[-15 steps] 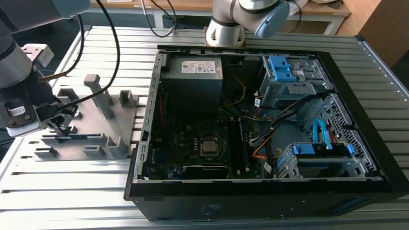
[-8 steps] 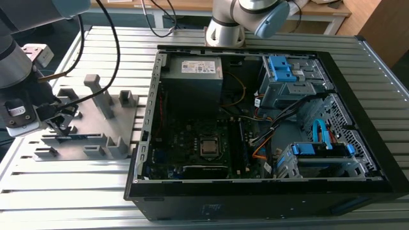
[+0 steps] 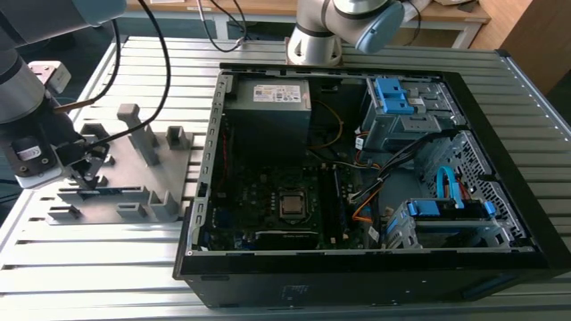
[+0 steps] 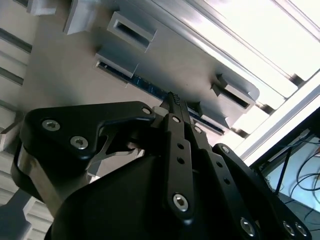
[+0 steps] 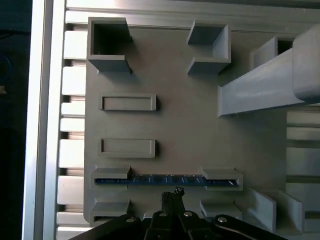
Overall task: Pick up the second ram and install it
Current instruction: 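Pick up the second ram and move it above second insertion slot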
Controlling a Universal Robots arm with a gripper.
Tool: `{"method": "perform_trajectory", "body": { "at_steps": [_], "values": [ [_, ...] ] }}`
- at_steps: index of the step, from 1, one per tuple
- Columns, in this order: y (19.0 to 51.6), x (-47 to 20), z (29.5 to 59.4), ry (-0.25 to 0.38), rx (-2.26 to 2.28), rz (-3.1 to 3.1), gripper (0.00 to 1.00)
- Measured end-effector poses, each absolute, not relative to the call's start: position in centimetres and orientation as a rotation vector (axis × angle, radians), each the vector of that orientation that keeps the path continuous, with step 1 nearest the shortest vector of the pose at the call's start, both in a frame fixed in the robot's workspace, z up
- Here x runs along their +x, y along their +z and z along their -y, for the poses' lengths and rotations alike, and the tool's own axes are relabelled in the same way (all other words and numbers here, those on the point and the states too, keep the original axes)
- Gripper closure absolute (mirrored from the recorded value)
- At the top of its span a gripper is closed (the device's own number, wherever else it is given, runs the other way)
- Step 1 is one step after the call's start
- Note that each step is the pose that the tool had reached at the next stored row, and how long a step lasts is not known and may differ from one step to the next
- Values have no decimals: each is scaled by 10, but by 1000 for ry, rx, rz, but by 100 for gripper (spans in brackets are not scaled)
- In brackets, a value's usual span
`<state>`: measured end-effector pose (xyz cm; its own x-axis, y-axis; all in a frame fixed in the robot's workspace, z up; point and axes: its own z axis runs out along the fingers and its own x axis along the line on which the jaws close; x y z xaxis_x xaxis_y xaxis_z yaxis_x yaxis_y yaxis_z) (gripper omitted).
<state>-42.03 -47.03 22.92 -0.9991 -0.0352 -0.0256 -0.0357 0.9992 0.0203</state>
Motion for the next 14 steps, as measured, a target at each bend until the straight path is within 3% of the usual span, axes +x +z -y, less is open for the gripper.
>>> {"method": "perform_trajectory", "body": {
  "at_steps": [14],
  "values": [
    [229, -420, 470, 36, -341, -3099, 90]
  ]
}}
